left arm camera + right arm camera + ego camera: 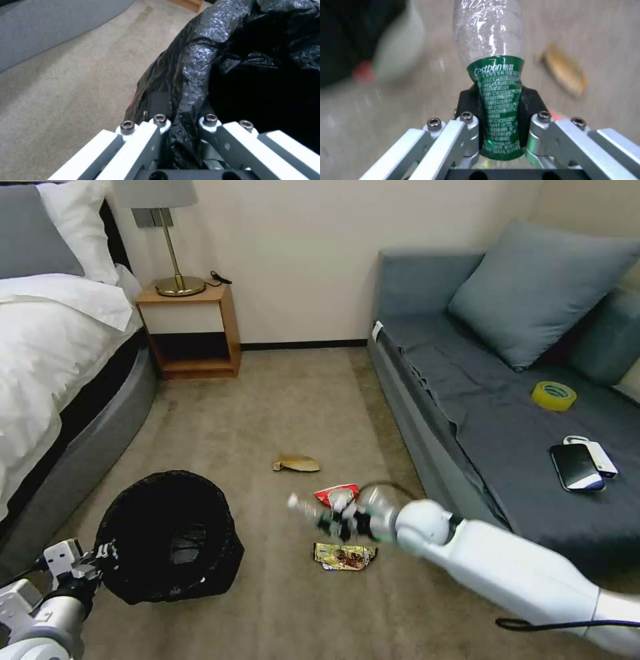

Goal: Pick up the trash bin, then pick up the garbage on the floor and place it into the trash bin.

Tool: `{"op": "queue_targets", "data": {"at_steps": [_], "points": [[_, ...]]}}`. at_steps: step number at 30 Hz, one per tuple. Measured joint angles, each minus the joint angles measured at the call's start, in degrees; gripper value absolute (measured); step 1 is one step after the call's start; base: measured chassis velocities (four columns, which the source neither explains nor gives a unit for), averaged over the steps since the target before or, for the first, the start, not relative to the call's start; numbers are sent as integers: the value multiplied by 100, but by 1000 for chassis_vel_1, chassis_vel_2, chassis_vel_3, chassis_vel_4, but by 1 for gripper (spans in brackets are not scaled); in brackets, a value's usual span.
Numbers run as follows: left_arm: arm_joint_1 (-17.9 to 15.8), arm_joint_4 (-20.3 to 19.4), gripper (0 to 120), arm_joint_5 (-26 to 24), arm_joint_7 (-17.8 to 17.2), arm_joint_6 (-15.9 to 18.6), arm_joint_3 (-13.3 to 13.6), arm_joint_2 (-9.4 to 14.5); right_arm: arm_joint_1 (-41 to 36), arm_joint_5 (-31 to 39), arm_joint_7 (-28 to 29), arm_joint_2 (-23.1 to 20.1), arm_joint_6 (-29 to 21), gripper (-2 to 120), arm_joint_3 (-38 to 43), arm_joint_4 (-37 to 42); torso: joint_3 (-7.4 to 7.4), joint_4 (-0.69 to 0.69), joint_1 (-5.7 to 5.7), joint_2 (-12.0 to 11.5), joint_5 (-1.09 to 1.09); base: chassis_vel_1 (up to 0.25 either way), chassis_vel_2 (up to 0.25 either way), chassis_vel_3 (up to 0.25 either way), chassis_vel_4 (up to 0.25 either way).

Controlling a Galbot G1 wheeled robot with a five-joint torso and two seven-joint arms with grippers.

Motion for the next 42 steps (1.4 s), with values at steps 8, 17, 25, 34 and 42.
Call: {"op": "queue_targets", "data": {"at_steps": [8,17,25,34,42], "points": [[-42,32,4,127,-1,7,98,-21,313,920,326,68,-158,16,320,1296,0,0,0,0,0,0,0,0,0],[-55,-21,4,170,-7,41,285,-58,910,1526,683,578,-290,16,-605,2163,0,0,0,0,-1,0,0,0,0],[1,-80,4,153,3,44,330,-72,1109,1314,778,1339,-258,16,-1298,1592,0,0,0,0,-1,0,0,0,0],[32,-92,4,59,37,37,309,-71,1044,986,679,2059,-125,16,-1707,834,0,1,0,0,-1,0,0,0,0],[40,-109,4,-12,55,34,298,-38,793,562,478,2158,70,16,-1801,268,0,0,0,0,0,0,0,0,0]]}}
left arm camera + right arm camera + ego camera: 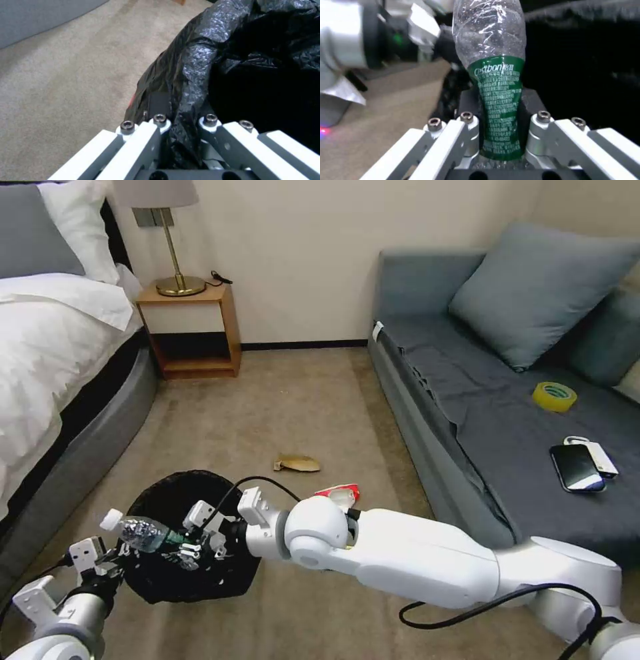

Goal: Pick up the trash bin, then pick up the garbage on the floor and place it into the trash bin.

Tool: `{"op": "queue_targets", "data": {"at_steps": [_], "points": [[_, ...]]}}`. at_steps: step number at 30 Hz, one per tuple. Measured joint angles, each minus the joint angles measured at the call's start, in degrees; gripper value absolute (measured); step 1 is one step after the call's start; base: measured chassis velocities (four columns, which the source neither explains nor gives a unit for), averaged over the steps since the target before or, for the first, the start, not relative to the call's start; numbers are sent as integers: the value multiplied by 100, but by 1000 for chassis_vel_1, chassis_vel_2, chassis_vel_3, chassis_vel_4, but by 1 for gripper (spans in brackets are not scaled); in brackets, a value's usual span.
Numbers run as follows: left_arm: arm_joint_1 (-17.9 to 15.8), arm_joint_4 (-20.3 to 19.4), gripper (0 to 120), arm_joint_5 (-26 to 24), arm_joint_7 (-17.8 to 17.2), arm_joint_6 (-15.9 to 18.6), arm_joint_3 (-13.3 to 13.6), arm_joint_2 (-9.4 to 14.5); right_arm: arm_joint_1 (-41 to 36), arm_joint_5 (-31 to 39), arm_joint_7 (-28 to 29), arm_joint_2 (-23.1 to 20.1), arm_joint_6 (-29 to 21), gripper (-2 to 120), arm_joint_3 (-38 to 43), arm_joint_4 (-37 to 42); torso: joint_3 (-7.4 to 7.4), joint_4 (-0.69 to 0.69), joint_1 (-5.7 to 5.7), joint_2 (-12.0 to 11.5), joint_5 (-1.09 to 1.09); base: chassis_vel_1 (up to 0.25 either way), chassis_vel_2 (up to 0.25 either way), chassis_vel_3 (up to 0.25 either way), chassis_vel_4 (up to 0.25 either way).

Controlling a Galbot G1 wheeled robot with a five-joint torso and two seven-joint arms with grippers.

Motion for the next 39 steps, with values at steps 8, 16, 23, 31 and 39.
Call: {"op": "queue_targets", "data": {"at_steps": [8,16,23,31,39], "points": [[-20,0,4,-73,9,5,-17,56,-25,-178,-39,22,31,34,24,-193,0,0,0,0,0,0,0,0,0],[-25,40,4,-137,27,10,-45,124,-36,-257,-40,-61,5,65,26,-199,0,0,0,0,1,0,0,0,0],[-26,63,4,-157,27,10,-61,154,-44,-260,-25,-160,-8,88,132,-140,0,0,0,0,1,0,0,0,0],[-73,133,4,-178,27,10,-128,197,-179,-228,181,-676,-2,100,659,136,0,1,0,0,2,0,0,0,0],[-101,264,4,-232,44,-22,-265,229,-1286,-798,660,-1522,772,100,1836,360,0,-1,0,0,3,0,0,0,0]]}}
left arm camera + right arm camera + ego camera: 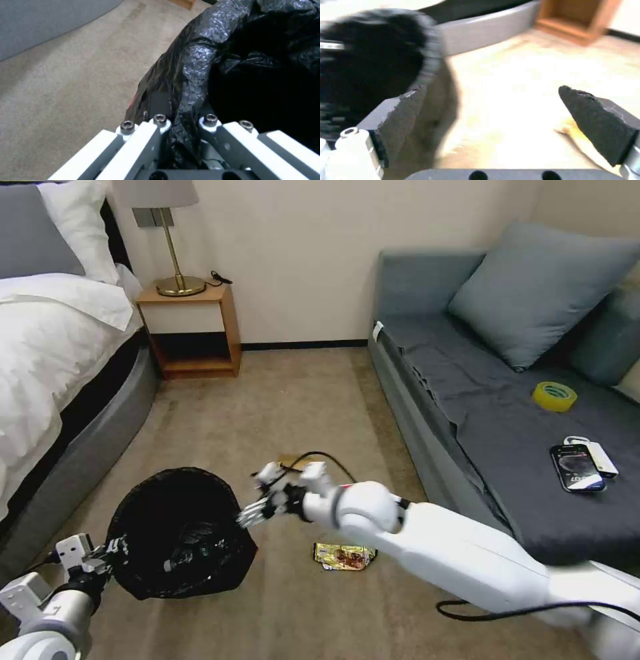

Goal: Pick up the trash bin, then pick up the garbage on the floor and place it into the trash bin.

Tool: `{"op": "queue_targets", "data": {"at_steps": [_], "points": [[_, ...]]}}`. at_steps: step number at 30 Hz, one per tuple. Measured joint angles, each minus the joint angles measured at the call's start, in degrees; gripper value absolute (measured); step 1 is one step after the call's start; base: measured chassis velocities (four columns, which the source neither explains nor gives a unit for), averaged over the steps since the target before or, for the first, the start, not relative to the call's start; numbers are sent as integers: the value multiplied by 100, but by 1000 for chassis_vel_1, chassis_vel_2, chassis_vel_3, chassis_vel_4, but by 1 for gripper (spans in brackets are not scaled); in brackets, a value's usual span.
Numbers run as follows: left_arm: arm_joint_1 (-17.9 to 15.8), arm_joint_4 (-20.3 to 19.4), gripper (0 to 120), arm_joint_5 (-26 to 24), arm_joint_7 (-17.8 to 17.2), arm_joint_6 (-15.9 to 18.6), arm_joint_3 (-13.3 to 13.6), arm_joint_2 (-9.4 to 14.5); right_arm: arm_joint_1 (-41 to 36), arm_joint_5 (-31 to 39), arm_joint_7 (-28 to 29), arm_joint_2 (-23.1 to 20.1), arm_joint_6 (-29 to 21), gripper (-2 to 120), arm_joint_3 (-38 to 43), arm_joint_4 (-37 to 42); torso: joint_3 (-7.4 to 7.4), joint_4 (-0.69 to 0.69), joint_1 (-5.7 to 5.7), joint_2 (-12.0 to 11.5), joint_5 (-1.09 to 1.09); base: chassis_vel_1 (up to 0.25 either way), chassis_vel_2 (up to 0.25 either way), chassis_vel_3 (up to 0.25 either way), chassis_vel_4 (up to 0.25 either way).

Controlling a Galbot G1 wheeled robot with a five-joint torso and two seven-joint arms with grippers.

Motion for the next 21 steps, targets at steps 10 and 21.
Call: {"op": "queue_targets", "data": {"at_steps": [10,21], "points": [[6,0,4,17,37,-41,29,0,-996,-1403,-541,-409,-48,100,869,-1024,0,0,0,-1,0,0,0,0,0],[94,-148,3,28,74,-79,-29,-41,-1725,-1418,-715,-219,-714,100,1381,-2388,0,0,0,0,0,0,0,0,0]]}}
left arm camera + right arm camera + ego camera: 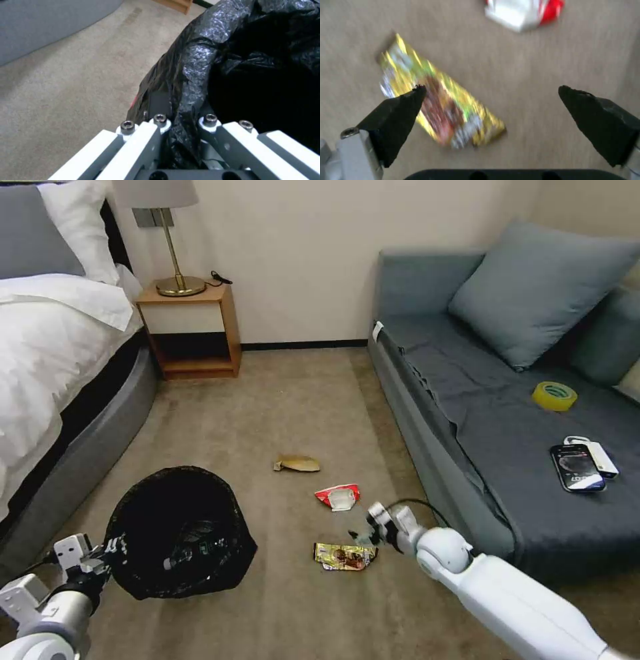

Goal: Pick up the trash bin, then pick up the garbage on the floor and place it into the trash bin.

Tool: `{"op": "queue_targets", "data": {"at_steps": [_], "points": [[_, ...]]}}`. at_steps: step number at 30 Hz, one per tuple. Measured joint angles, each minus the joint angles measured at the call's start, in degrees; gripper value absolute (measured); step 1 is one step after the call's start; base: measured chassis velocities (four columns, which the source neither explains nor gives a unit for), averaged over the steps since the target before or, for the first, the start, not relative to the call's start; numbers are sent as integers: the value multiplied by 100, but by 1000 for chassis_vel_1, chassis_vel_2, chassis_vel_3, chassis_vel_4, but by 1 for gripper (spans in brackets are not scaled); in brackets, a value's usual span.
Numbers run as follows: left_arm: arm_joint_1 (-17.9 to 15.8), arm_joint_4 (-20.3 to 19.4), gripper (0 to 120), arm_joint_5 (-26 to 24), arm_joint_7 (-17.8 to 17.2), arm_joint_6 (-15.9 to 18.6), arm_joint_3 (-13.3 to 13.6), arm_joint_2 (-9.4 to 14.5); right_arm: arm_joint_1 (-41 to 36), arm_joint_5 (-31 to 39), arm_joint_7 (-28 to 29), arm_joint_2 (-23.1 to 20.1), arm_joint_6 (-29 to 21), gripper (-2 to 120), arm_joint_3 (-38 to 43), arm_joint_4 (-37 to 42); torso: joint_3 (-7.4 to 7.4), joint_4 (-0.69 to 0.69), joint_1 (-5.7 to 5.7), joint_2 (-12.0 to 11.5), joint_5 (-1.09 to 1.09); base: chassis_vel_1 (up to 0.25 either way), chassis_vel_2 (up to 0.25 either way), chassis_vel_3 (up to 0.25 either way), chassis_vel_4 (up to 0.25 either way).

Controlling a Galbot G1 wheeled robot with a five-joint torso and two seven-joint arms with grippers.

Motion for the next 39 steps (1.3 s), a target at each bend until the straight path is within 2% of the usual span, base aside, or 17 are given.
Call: {"op": "queue_targets", "data": {"at_steps": [1,2,5,7,13,24,39], "points": [[24,-12,3,-3,13,-20,-28,0,-20,-640,-300,-3,74,100,52,-184,0,1,0,0,0,0,0,0,0],[24,-12,3,-3,13,-20,-28,0,-20,-640,-300,-3,74,100,52,-184,0,1,0,0,0,0,0,0,0],[45,-16,3,-4,28,-54,-48,-3,116,-2050,-775,-46,519,100,-83,-558,0,1,0,0,-2,0,0,0,0],[52,-24,3,-2,36,-67,-48,-24,232,-2430,-890,-41,714,100,-292,-759,0,1,0,0,-2,0,0,0,0],[67,-41,3,11,42,-76,-48,-67,339,-2745,-960,144,922,100,-470,-1188,0,2,0,0,-1,0,0,0,0],[24,-17,3,44,48,-94,-50,-152,739,-3526,-1027,460,1674,100,-910,-2132,0,-1,0,2,-8,0,0,0,0],[-27,60,3,116,61,-135,2,-209,861,-3639,-836,755,2018,100,-1014,-2495,-1,-5,-1,3,-9,0,0,0,0]]}}
